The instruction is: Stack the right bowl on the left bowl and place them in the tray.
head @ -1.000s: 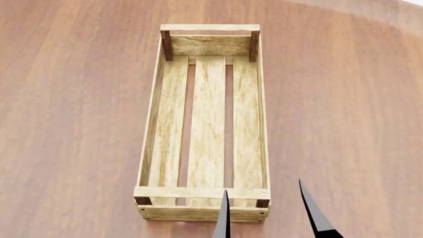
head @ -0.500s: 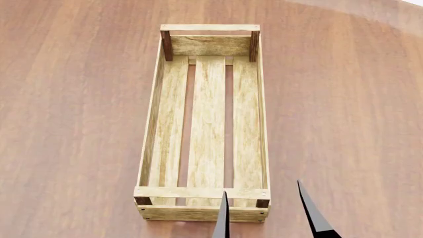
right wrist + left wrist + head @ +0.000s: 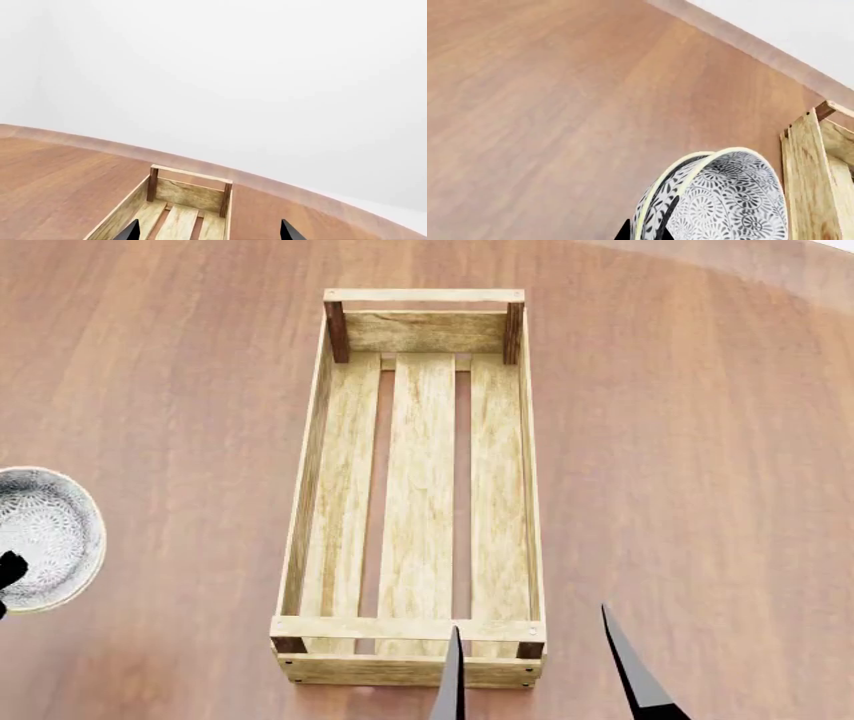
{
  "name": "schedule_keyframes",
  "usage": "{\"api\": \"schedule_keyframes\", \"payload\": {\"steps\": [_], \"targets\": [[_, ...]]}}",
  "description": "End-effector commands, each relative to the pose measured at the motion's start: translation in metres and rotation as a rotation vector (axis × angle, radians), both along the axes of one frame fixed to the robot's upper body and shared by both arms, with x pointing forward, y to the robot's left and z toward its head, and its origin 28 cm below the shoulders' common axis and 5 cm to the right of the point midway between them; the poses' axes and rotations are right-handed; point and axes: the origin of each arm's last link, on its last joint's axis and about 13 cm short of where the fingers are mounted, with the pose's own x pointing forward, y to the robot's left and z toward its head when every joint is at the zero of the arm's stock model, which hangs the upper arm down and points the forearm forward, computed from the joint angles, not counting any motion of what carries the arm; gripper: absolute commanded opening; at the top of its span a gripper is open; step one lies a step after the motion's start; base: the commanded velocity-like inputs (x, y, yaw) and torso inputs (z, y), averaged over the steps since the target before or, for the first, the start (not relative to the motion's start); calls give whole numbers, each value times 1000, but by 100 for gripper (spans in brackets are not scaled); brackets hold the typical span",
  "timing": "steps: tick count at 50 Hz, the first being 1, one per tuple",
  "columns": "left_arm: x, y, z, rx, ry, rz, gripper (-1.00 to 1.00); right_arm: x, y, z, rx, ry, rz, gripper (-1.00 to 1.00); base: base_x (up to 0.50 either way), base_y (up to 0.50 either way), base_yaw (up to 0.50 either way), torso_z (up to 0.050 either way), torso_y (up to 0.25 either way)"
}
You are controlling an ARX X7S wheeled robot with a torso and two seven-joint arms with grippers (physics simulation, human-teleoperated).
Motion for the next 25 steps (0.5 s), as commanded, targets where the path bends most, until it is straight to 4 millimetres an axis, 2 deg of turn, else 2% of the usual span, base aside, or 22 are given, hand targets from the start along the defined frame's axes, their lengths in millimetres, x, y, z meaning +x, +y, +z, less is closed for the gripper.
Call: {"api": "schedule_keyframes", "payload": {"steps": [1, 19, 25], "targets": [[19, -41, 50, 42, -156, -192, -100, 1, 0, 1, -3, -17, -2, 100, 0, 0, 0, 0, 10], [42, -111, 100, -2, -291, -492, -100, 0, -2, 3, 8, -22, -1, 100, 0, 0, 0, 0, 1], [43, -126, 103, 19, -290, -550, -100, 1, -2, 3, 9, -22, -2, 100, 0, 0, 0, 0, 2]]}}
